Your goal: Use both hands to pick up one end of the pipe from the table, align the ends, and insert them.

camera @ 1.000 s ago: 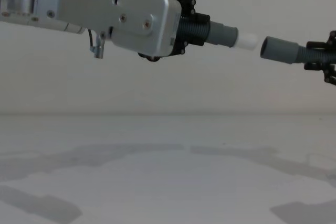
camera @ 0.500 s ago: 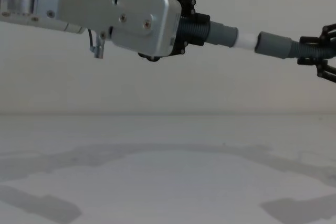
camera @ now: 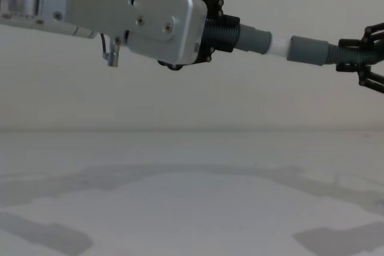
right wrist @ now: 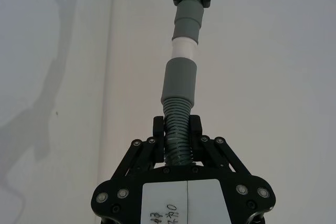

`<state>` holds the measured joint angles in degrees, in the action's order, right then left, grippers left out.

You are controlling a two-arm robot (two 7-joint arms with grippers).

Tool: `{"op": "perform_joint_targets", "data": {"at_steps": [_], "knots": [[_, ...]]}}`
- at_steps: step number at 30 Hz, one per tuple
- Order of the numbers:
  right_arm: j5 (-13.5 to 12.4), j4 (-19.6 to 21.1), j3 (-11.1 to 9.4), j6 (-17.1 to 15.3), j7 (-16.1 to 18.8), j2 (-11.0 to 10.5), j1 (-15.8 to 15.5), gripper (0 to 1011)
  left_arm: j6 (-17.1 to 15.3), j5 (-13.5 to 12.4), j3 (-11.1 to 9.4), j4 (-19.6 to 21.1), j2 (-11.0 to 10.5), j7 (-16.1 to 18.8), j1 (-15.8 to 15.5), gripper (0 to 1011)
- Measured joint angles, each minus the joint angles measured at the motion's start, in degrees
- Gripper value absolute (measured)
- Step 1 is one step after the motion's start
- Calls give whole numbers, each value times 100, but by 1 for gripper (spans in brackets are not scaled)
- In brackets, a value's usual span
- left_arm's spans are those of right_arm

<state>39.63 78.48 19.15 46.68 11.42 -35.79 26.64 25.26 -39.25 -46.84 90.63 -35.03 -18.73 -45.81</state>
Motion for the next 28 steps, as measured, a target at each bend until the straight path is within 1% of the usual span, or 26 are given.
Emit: {"op": "perform_joint_targets", "data": {"at_steps": [28], "knots": [[-52, 54, 32, 22, 7, -26, 5, 271, 0, 0, 0, 0, 0, 0, 0, 294]]}}
